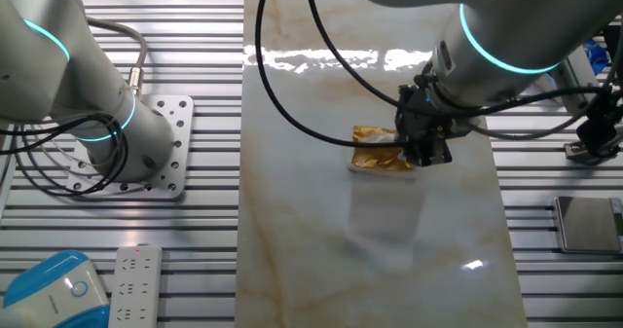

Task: Pull out a napkin

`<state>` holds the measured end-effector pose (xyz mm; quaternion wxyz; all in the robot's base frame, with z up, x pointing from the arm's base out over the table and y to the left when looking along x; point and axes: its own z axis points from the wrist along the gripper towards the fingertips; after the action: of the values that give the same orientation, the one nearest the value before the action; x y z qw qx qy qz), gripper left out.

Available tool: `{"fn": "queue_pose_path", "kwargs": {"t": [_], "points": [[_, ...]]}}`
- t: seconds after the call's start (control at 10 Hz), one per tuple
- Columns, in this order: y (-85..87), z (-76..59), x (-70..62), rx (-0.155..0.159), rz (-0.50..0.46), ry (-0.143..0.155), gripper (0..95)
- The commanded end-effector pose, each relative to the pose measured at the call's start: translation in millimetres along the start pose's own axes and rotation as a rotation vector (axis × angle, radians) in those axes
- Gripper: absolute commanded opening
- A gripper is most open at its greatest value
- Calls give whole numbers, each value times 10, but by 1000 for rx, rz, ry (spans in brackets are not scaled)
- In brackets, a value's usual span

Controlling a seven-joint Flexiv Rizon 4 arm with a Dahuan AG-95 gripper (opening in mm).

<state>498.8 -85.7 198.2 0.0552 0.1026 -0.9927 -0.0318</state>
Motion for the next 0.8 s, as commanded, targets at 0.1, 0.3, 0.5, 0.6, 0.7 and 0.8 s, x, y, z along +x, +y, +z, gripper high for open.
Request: {"fn": "queue_pose_path", "kwargs": {"t": [0.1, 0.3, 0.5, 0.6, 0.7, 0.8], "points": [[5, 0, 11, -6, 2, -5, 950], [0, 13, 6, -16, 1, -4, 950], [-4, 24, 1, -30, 5, -2, 760], [-4, 24, 1, -30, 5, -2, 760], [-4, 24, 1, -30, 6, -1, 760], [-4, 24, 1, -30, 8, -1, 760]]}}
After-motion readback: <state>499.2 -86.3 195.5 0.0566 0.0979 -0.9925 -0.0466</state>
